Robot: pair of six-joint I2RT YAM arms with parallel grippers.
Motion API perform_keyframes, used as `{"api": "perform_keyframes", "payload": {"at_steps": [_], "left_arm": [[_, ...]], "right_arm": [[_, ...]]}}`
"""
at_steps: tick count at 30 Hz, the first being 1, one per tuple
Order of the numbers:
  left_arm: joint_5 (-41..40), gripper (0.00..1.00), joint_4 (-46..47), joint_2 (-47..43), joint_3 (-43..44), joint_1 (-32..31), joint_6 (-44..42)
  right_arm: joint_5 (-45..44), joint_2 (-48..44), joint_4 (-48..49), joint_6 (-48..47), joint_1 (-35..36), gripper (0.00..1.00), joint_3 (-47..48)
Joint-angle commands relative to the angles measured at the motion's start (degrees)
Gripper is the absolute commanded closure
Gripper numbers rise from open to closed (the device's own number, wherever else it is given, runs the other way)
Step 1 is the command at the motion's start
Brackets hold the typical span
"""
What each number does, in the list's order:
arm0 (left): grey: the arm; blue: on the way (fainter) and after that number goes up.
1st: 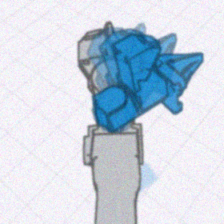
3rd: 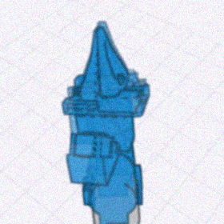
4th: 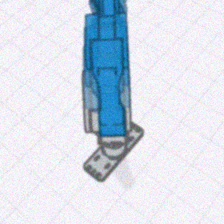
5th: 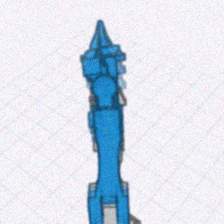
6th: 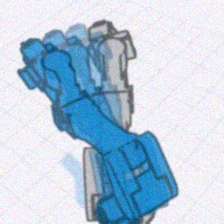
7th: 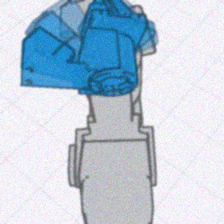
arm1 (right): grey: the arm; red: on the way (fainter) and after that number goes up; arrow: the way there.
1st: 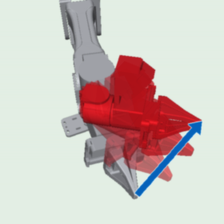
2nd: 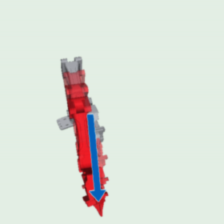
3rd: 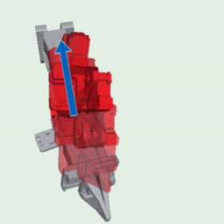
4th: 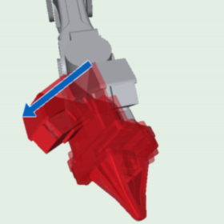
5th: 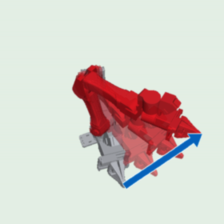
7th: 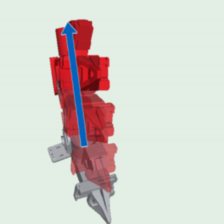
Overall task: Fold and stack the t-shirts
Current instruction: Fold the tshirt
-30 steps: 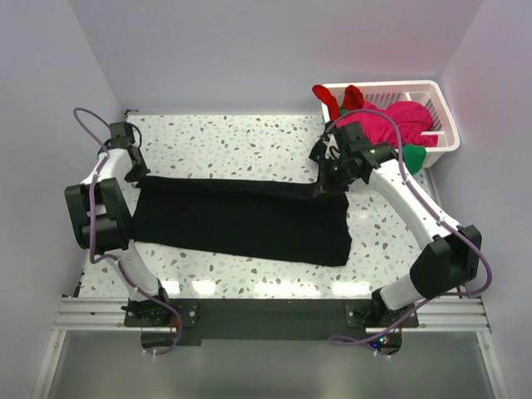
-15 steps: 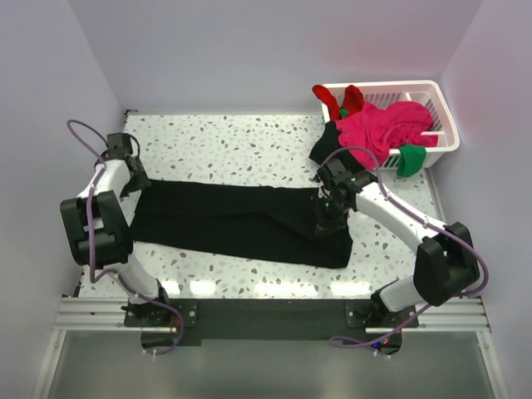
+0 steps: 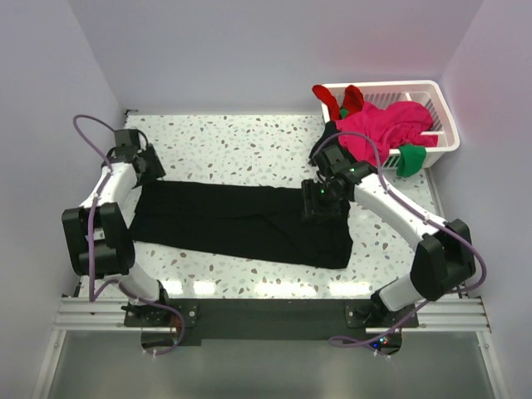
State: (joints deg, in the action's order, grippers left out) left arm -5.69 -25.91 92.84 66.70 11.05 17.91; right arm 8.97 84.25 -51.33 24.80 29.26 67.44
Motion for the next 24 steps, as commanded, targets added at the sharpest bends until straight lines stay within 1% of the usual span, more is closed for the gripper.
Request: {"api": "perform_keyframes", "payload": {"at_steps": [1, 3, 4, 7, 8, 10, 11, 14, 24], "left_arm": [[11.02, 0.35, 5.78, 2.86, -2.27, -1.99, 3.97], [14.29, 0.34, 8.23, 4.10, -3.15, -2.26, 5.46], [16.57, 0.34, 8.59, 5.59, -3.67, -2.17, 5.82], [17.56, 0.33, 7.90, 8.66, -3.24, -2.17, 6.35], [17.38, 0.32, 7.81, 9.02, -3.24, -2.26, 6.09], [16.60, 0.30, 7.19, 9.73, -3.15, -2.26, 5.82], [16.33, 0.27, 7.02, 9.82, -3.15, -2.17, 5.73], [15.98, 0.25, 6.84, 10.35, -3.41, -2.26, 5.47], [15.45, 0.24, 5.79, 11.66, -1.66, -2.26, 4.94]], "right_arm": [[1.83, 7.74, 9.38, -0.45, 0.36, 0.46, 5.49], [2.01, 11.36, 12.29, -0.80, 0.28, 0.46, 7.26], [2.19, 15.21, 13.87, -0.98, 0.28, 0.46, 9.88], [3.77, 22.51, 14.94, -1.68, 0.19, 0.47, 14.54], [3.77, 23.58, 15.21, -1.59, 0.19, 0.48, 15.00], [2.81, 25.08, 15.56, -1.33, 0.28, 0.48, 15.27], [1.85, 25.96, 15.56, -1.42, 0.28, 0.49, 15.18], [0.26, 26.58, 15.03, -1.86, 0.19, 0.49, 14.65], [-2.38, 27.64, 15.91, -2.30, -0.16, 0.50, 12.81]]}}
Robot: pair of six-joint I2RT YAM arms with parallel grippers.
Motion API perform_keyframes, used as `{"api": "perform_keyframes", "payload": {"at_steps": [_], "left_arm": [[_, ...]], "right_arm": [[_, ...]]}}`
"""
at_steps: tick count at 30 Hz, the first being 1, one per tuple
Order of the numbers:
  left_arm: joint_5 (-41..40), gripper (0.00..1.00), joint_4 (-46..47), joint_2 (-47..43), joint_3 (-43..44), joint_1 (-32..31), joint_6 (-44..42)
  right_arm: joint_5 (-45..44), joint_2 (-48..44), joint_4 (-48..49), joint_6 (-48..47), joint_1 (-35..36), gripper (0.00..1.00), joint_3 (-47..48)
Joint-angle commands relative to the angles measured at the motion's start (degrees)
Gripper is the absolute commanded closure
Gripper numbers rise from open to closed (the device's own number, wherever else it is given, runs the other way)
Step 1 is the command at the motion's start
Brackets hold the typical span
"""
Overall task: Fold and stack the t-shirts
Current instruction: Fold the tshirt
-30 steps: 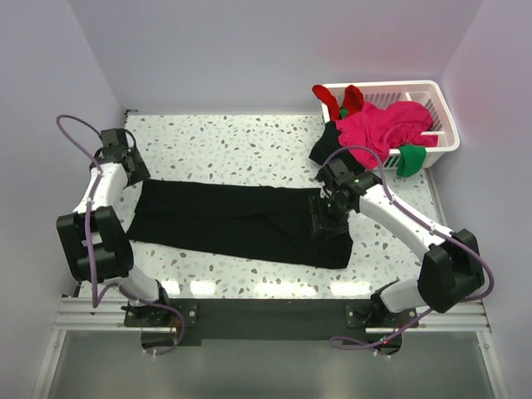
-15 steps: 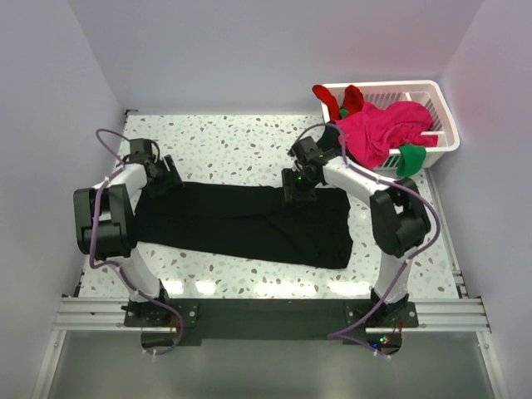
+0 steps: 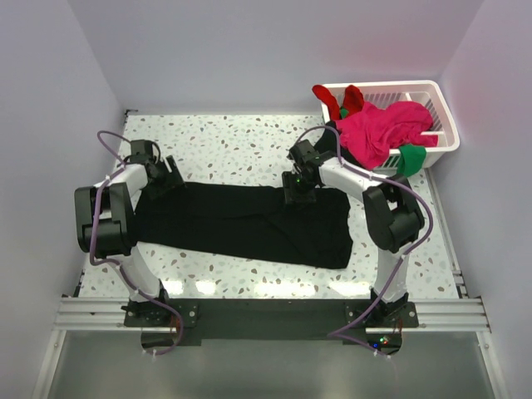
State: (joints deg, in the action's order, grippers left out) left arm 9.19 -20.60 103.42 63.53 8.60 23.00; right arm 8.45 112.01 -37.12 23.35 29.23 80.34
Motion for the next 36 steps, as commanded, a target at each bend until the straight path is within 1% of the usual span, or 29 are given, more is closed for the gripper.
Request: {"api": "perform_keyframes", "payload": {"at_steps": [1, 3, 7, 8, 10, 11, 17, 18, 21, 30, 36], "left_arm": [[0.30, 0.24, 0.39, 1.17, 1.51, 0.28, -0.15], [0.21, 0.24, 0.30, 1.26, 1.42, 0.19, -0.24], [0.21, 0.23, 0.39, 1.09, 1.07, 0.19, -0.24], [0.21, 0.23, 0.30, 1.09, 1.07, 0.28, -0.41], [0.21, 0.23, 0.30, 1.09, 1.07, 0.28, -0.50], [0.21, 0.23, 0.21, 1.09, 1.07, 0.19, -0.50], [-0.05, 0.23, 0.12, 0.56, 0.55, 0.28, -0.86], [0.04, 0.23, 0.12, 0.56, 0.37, 0.28, -0.94], [-0.14, 0.23, 0.30, 0.47, 0.02, 0.19, -0.94], [-0.05, 0.23, 0.56, 0.47, -0.95, 0.28, -1.56], [-0.05, 0.23, 0.56, 0.56, -1.39, 0.36, -2.00]], "right_arm": [[-2.12, -0.21, 1.62, -0.85, -0.14, 0.50, -0.53], [-1.86, -0.03, 1.88, -0.94, -0.23, 0.51, -1.14], [-1.07, -0.47, 2.76, -0.59, -0.14, 0.55, -3.07], [-0.89, -0.39, 2.85, -0.50, -0.14, 0.60, -3.17], [-0.63, -0.38, 2.85, -0.42, -0.14, 0.65, -2.90], [-0.54, -0.38, 2.67, -0.41, -0.14, 0.70, -2.82], [-1.24, -2.14, -0.49, -0.94, -0.14, 0.85, -0.62], [-1.15, -2.75, -1.36, -1.12, -0.23, 0.91, -0.36], [-0.45, -4.07, -2.33, -1.47, -0.14, 0.99, 0.35], [6.93, -7.76, -3.22, -0.50, 0.56, 1.00, -0.79], [8.16, -9.35, -5.15, -0.41, 3.46, 1.00, -1.58]]}}
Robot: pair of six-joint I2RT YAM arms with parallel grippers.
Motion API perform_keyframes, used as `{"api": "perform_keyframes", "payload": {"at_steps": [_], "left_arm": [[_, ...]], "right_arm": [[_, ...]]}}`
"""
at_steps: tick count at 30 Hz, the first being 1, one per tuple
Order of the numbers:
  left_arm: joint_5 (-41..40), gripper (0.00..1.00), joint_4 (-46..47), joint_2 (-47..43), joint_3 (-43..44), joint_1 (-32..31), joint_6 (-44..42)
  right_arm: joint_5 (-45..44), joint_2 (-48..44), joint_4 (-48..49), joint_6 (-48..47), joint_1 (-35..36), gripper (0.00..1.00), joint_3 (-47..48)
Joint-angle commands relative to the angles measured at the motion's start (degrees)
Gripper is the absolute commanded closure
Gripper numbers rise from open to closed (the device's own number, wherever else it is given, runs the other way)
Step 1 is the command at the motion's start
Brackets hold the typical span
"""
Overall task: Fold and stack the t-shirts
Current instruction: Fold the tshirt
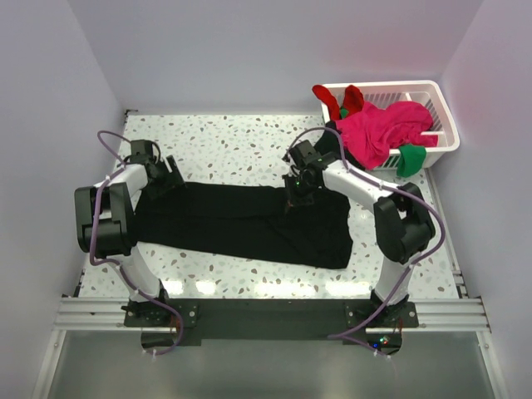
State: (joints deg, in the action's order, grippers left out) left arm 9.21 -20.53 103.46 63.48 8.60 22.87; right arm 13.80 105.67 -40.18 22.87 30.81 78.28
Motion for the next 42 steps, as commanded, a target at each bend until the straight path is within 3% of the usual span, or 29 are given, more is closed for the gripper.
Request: {"api": "perform_keyframes", "payload": {"at_steps": [1, 19, 27, 33, 42], "left_arm": [[-0.25, 0.23, 0.50, 0.51, -1.26, 0.28, -1.95], [-0.33, 0.22, 0.76, 0.34, -2.75, 0.45, -3.27], [-0.25, 0.22, 0.93, 0.25, -3.01, 0.36, -3.36], [-0.25, 0.22, 1.11, -0.10, -3.54, 0.37, -3.36], [-2.18, 0.22, 0.58, -4.14, -2.14, 0.28, -4.24]], "right_arm": [[3.07, -3.36, -2.09, 0.50, 2.32, 1.00, 0.03], [4.13, -2.67, -5.87, -1.07, 11.90, 0.96, -0.33], [5.62, 1.56, -7.80, -2.83, 15.95, 0.83, 4.77], [6.50, 2.88, -7.98, -2.84, 16.48, 0.68, 8.46], [-4.48, -2.13, -10.35, 0.41, 13.67, 0.56, 6.64]]}}
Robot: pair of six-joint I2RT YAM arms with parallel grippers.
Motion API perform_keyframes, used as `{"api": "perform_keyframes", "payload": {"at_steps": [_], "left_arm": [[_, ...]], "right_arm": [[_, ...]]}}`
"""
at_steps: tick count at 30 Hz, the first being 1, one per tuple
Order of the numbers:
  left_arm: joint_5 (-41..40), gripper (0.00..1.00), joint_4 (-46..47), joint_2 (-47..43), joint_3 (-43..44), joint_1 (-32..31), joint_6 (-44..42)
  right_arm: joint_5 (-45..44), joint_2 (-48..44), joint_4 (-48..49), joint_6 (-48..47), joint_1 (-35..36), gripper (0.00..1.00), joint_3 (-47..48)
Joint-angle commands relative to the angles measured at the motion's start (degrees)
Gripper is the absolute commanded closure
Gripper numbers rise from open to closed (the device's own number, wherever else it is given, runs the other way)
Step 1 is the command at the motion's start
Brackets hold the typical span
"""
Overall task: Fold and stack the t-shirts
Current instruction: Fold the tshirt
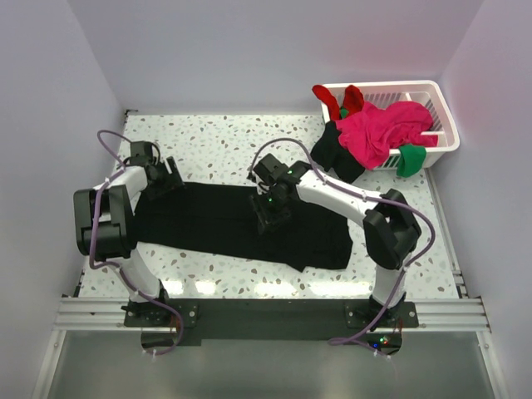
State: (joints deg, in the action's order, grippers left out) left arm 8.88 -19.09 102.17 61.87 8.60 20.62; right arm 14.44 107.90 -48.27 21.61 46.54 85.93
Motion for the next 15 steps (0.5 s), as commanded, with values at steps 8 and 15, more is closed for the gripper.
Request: {"api": "perform_keyframes", "payload": {"at_steps": [8, 15], "left_arm": [[3.06, 0.22, 3.01, -3.74, -0.17, -2.70, 2.31], [6.58, 0.22, 4.16, -0.40, -2.10, -3.77, 4.52]], "right_arm": [[-19.14, -11.13, -4.19, 3.88, -12.17, 0.45, -9.02], [-26.56, -5.70, -3.33, 5.64, -14.11, 0.43, -9.03]]}}
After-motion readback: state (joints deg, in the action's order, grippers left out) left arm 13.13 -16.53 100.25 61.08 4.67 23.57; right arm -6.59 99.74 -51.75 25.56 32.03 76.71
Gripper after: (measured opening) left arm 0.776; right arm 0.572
